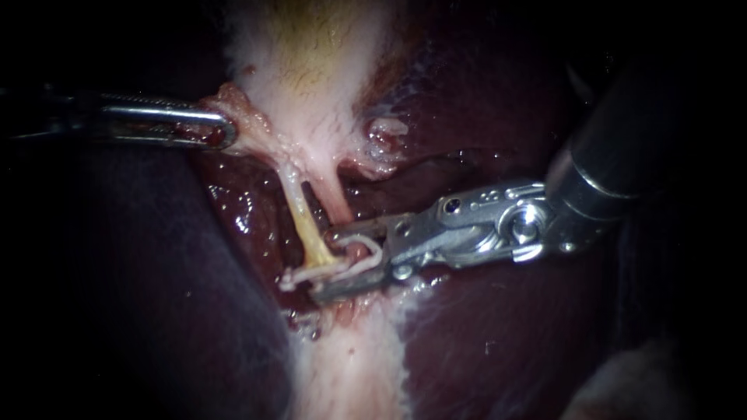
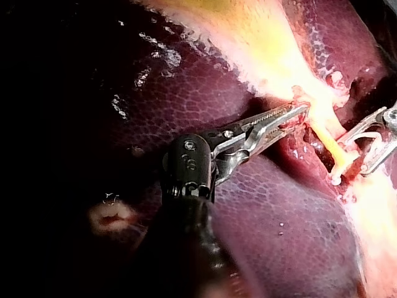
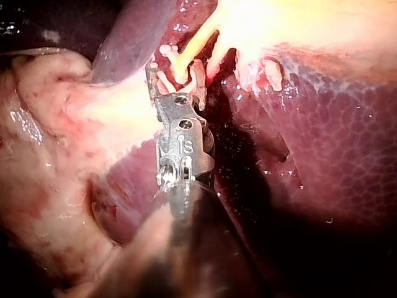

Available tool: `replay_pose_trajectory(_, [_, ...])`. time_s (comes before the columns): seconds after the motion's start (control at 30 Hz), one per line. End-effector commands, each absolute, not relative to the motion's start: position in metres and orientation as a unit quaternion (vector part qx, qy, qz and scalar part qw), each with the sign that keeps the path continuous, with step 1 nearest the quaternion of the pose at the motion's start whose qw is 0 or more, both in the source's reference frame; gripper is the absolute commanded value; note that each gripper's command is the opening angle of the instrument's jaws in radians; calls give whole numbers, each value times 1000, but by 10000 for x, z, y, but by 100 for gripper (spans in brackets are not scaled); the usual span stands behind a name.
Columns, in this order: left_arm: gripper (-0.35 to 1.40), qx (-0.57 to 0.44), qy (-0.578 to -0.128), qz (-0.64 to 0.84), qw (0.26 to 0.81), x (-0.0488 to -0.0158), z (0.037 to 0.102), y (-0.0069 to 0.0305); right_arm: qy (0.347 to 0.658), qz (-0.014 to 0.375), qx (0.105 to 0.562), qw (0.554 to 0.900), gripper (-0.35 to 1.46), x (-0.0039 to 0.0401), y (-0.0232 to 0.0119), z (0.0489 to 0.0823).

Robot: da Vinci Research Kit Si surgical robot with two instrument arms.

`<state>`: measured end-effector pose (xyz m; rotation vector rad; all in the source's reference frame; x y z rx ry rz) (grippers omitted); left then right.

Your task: Clipping second clip left tube

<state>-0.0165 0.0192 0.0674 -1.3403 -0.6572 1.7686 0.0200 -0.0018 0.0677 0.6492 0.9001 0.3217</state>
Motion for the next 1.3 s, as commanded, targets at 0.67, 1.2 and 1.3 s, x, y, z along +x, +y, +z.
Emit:
replay_pose_trajectory(0.67, [-35,-531,-259,701,399,-167,674,192,438,161,315,826,48,226,-11,694])
replay_pose_trajectory(1.2, [-35,-531,-259,701,399,-167,674,192,467,159,343,800,48,247,-21,697])
replay_pose_trajectory(1.3, [-35,-531,-260,701,399,-167,674,192,482,167,348,786,48,245,-23,691])
